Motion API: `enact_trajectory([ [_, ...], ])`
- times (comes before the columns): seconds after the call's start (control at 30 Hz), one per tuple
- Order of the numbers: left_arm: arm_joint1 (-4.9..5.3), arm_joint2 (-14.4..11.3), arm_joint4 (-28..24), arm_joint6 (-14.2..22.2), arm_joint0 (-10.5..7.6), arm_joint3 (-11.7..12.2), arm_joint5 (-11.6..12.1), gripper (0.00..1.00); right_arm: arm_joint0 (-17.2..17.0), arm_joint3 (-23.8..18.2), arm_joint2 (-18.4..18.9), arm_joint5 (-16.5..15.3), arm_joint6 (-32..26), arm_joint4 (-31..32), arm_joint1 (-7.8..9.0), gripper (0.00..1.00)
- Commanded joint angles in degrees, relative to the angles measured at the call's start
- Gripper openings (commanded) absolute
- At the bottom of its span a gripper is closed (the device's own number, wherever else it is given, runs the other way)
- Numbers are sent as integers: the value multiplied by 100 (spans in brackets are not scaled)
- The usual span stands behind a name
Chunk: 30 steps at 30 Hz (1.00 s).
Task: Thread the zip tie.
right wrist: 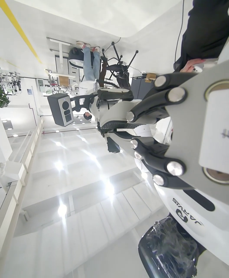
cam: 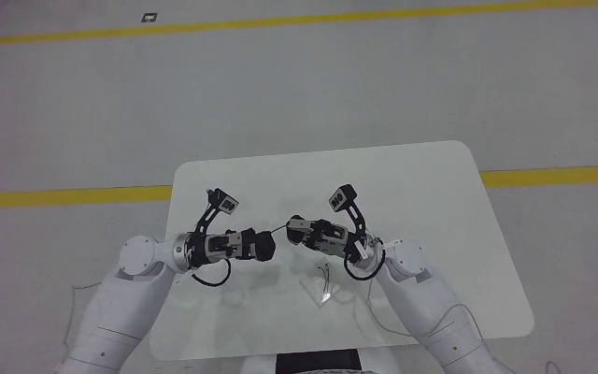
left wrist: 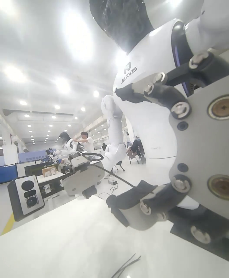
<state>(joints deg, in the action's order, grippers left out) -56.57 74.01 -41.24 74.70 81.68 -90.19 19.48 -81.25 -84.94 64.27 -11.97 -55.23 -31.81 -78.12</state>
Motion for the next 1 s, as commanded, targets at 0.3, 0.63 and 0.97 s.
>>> enact_trajectory([
  [0.3, 1, 0, 5, -3, 1, -1, 0, 100, -60, -145, -68, -62, 171, 34, 12, 0],
  [0.63, 21, -63, 307, -278, 10, -116, -115, 100, -11, -172, -189, -150, 209, -97, 26, 0],
  [0.97, 30, -91, 367, -361, -18, -119, -108, 100, 30, -106, -234, -124, 193, -325, 31, 0],
])
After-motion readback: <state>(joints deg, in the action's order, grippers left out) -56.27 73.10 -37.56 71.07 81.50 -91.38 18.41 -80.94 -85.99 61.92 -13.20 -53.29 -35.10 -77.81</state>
